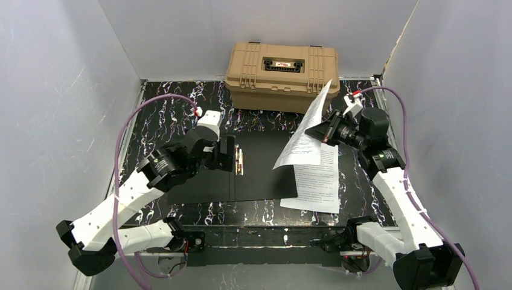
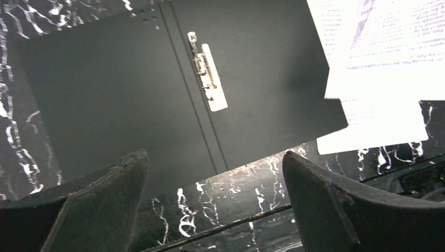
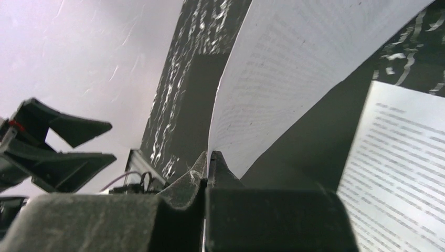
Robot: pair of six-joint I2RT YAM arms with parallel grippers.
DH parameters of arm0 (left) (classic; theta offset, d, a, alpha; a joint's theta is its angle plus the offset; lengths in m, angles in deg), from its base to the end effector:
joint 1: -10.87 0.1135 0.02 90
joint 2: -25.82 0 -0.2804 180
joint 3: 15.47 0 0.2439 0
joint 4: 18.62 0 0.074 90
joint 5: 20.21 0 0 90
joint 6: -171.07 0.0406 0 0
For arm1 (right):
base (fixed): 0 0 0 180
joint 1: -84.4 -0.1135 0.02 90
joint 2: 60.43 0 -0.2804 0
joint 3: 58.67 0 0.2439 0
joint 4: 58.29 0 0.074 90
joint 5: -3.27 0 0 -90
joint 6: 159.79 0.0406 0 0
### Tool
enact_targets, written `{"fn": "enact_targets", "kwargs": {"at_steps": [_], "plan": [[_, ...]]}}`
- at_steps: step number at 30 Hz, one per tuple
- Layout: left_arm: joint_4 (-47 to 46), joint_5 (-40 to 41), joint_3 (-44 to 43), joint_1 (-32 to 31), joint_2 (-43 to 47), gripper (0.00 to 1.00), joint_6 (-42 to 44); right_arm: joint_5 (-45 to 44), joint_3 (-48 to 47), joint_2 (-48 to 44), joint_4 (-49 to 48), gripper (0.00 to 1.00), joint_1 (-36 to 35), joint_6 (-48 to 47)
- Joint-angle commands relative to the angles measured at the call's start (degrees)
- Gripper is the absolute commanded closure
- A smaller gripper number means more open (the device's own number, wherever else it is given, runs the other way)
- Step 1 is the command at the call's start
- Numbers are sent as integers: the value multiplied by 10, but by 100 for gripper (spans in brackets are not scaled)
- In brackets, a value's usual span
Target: Put the files into the folder
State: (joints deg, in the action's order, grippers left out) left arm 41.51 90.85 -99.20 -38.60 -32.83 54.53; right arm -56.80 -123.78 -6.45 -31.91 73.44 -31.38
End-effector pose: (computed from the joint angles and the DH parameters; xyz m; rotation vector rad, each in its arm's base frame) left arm 0.1324 -0.1324 0.3921 0.2237 2.1481 -0.3735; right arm 0.1923 0.0579 0.3587 0.0740 1.9385 1.0680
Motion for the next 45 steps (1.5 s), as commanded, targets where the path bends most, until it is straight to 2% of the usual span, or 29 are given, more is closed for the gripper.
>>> {"fn": "enact_targets", "kwargs": {"at_steps": [1,5,10,17,24,35,42,45], "plan": [[32,69,-1,-2,31,2,29,20,-29,14,-58,99,-57,15],[33,87,10,-2,46,2,34,-13,-26,18,-63,99,-116,9],[20,116,38,-2,57,2,48,-7,36,6,-99,99,-144,31],[8,116,61,-2,57,2,56,-18,149,-35,-97,99,-147,40],[2,114,71,-2,49,2,56,-76,258,-62,-82,99,-148,40],[2,114,74,-2,42,2,57,-125,308,-27,-67,99,-147,1],[2,115,76,-2,42,2,59,-148,319,-19,-86,81,-147,-2],[2,115,76,-2,41,2,59,-148,324,-14,-105,68,-148,7]]}}
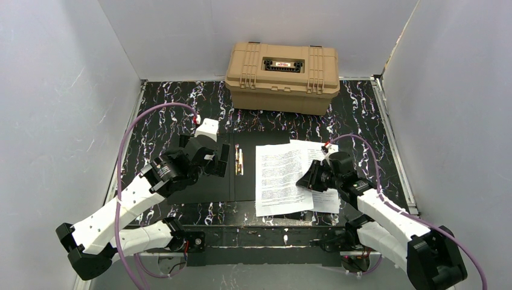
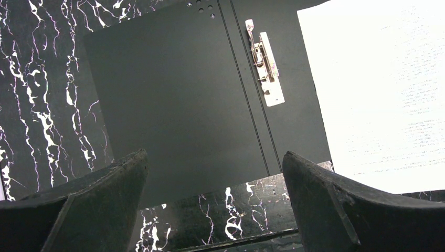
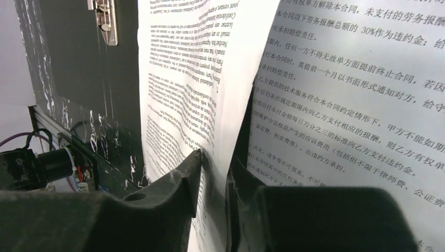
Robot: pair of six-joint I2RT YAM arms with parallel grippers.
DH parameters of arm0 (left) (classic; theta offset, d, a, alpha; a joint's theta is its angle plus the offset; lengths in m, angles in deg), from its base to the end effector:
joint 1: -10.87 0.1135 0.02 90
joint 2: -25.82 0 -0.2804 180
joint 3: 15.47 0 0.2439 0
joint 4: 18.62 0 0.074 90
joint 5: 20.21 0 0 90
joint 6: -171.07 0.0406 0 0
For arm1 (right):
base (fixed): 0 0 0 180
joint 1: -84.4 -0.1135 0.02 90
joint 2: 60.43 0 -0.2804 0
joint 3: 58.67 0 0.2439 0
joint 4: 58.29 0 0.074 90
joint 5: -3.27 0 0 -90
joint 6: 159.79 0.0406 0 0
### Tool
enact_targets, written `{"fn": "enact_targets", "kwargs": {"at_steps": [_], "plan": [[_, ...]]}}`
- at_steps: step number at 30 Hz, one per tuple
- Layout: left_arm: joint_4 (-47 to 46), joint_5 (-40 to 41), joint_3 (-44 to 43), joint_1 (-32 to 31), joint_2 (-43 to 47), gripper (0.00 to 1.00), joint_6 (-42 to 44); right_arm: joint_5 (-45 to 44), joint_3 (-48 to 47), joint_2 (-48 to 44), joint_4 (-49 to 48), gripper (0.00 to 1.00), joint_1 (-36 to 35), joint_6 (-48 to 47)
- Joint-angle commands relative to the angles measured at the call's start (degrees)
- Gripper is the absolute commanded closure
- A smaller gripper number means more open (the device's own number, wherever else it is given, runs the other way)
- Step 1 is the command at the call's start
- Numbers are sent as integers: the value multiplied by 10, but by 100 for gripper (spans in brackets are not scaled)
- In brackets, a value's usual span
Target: Put the files into the folder
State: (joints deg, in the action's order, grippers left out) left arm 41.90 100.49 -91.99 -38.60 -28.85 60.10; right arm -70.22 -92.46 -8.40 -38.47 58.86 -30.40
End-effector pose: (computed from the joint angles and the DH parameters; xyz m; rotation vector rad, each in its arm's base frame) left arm 0.1257 -0.1152 0.3650 0.2510 2.1253 -0.1122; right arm 0.1466 0.0829 0.1886 0.1193 2.3689 0.9082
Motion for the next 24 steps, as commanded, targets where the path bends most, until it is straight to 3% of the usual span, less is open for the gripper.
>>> {"fn": "enact_targets", "kwargs": {"at_steps": [1,3,9,17,21,24], "plan": [[-2,19,5,-2,1,2,4,-15,12,7,-45,62,-2,0],[-2,18,5,-2,1,2,3,-16,14,8,-58,53,-2,5],[-2,18,6,-2,1,2,4,-19,21,26,-125,44,-1,29],[-2,20,9,-2,6,2,5,-31,21,83,-205,42,-2,49],[-2,19,8,-2,5,2,6,-20,12,123,-237,57,-1,55],[-2,19,8,-2,6,2,5,-16,8,140,-255,80,-2,60]]}}
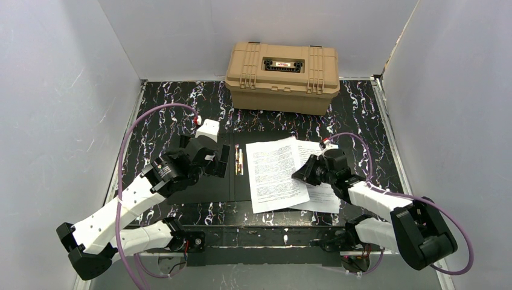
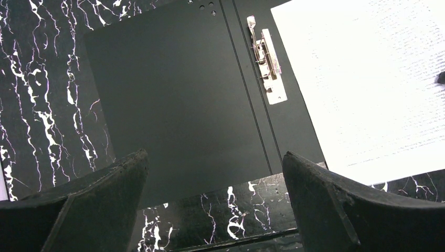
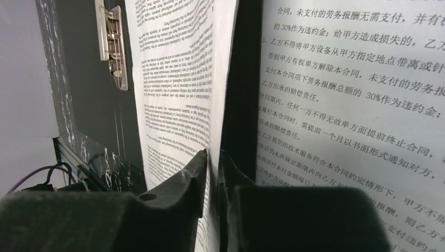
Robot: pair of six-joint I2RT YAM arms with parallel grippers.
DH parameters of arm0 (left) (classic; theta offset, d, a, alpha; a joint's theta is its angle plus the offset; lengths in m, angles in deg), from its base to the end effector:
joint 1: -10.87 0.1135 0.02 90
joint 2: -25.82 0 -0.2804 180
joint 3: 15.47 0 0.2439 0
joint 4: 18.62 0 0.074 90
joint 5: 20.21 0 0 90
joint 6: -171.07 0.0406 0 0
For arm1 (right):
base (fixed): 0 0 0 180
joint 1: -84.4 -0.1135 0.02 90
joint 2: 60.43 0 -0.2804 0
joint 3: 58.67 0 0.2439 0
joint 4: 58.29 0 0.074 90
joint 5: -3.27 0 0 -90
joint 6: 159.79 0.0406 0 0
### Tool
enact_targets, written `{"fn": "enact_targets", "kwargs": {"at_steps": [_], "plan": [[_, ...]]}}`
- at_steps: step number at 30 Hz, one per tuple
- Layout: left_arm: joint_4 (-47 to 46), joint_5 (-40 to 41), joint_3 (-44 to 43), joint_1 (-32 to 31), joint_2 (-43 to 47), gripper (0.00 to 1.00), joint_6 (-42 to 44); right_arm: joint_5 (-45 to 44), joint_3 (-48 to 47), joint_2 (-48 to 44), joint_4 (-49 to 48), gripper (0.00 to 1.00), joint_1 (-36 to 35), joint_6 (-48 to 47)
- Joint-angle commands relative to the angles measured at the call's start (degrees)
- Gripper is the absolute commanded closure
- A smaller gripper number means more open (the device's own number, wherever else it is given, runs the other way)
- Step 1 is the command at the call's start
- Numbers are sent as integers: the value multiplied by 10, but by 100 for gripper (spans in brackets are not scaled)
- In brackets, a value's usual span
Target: Put the files into the folder
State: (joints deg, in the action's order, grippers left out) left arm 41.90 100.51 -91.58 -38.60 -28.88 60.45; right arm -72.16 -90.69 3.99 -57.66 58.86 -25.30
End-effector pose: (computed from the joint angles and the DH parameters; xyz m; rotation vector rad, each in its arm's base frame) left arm 0.1259 -0.1154 0.3627 0.2607 2.1298 -0.1028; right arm 0.1759 0.0954 0.1740 0.2201 2.2825 0.9517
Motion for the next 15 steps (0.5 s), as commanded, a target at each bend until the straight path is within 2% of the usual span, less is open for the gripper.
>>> {"fn": "enact_targets", "kwargs": {"at_steps": [1,2,15], "plan": [[-2,19,5,-2,6,2,2,3,-10,18,-67,89,-2,11],[-2,19,5,-2,7,2,2,2,-11,20,-69,98,-2,12],[-2,18,6,-2,7,2,1,-13,-27,33,-106,99,-2,49]]}}
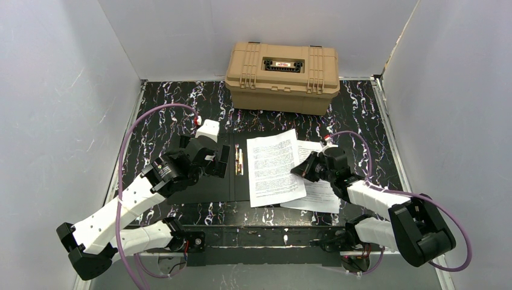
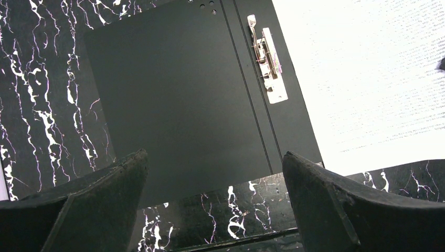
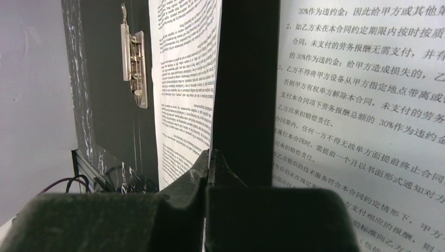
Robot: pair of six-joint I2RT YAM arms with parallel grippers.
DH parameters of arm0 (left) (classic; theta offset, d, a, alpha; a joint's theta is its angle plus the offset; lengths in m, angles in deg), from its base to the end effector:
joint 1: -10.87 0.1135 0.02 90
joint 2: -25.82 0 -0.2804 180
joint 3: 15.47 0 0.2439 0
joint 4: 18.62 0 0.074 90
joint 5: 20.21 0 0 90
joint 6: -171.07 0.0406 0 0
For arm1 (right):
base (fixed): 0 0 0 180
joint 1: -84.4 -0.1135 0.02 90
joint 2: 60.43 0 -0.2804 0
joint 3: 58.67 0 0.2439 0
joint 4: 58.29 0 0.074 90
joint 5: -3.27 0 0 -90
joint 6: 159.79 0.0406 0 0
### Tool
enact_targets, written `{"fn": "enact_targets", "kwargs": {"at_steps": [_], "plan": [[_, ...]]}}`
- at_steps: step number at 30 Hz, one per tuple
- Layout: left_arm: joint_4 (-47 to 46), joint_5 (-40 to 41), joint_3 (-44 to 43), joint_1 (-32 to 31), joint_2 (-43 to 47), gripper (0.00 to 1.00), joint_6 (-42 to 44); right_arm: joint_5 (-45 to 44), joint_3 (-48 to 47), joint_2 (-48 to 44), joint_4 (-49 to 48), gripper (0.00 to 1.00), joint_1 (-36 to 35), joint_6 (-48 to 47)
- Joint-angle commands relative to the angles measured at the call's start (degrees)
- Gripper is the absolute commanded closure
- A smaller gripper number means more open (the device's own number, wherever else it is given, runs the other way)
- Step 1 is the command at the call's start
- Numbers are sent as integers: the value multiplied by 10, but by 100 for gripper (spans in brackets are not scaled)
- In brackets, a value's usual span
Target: Put the files into the folder
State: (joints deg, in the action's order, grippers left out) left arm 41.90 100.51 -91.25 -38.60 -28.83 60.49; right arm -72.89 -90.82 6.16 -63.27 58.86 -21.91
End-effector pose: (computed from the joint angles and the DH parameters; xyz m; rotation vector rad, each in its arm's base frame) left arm 0.1259 -0.1153 0.3610 0.2636 2.1332 -0.0989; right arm 0.1839 0.0987 0.1771 0.2774 2.2210 0.9962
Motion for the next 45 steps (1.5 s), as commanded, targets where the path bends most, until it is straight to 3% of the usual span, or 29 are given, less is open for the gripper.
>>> {"fn": "enact_targets", "kwargs": {"at_steps": [1,24,45], "plan": [[-2,19,3,-2,7,2,0,-2,-26,14,-56,99,-2,18],[-2,17,5,-2,9,2,0,30,-36,38,-178,99,-39,36],[-1,18,7,-2,14,2,1,21,-29,23,-185,99,-66,18]]}}
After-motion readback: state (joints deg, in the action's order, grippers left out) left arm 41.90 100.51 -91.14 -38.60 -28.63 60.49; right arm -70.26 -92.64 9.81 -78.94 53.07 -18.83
